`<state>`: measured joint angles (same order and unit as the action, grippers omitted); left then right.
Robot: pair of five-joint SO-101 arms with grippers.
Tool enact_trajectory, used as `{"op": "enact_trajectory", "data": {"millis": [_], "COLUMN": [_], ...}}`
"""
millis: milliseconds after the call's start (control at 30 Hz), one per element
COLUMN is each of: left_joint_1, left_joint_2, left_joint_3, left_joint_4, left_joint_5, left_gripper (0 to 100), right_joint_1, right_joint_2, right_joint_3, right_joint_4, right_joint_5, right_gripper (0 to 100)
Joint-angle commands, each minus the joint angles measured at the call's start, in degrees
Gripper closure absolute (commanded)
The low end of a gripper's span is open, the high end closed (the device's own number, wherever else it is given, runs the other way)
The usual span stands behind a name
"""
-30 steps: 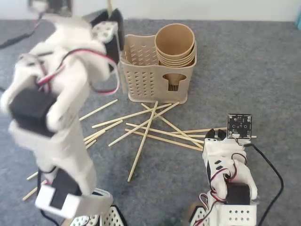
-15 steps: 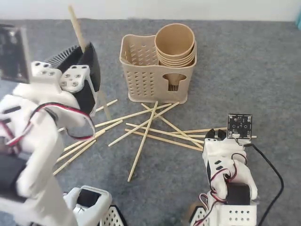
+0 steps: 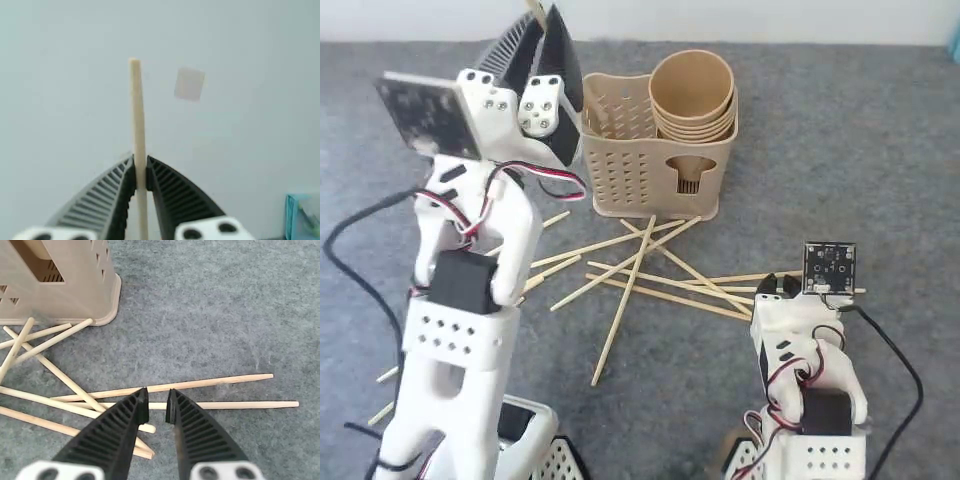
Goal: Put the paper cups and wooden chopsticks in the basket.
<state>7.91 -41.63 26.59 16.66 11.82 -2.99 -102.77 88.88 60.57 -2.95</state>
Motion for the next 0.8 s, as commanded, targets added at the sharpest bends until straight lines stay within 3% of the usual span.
{"op": "enact_trajectory", "data": {"millis": [0, 467, 633, 767], "left_joint_1": [0.09, -0.44, -0.53, -2.73], "left_joint_2": [0.62, 20.4, 16.44, 8.97], "left_joint_3": [2.95, -1.36, -1.89, -1.89], "left_joint_4": [-11.34, -14.51, -4.13, 4.13], "left_joint_5": [0.09, -2.02, -5.19, -5.45], "left_gripper": [99, 96, 78, 76], "right_joint_1": [0.66, 0.84, 0.66, 0.57], "right_joint_2": [-1.01, -1.01, -1.1, -1.1], "right_joint_3": [-0.44, -0.35, 0.44, 0.44], "right_joint_4": [0.13, 0.04, -0.31, -0.31], "right_joint_5": [0.88, 0.97, 3.43, 3.69], "right_gripper": [91.9, 91.9, 91.9, 91.9]}}
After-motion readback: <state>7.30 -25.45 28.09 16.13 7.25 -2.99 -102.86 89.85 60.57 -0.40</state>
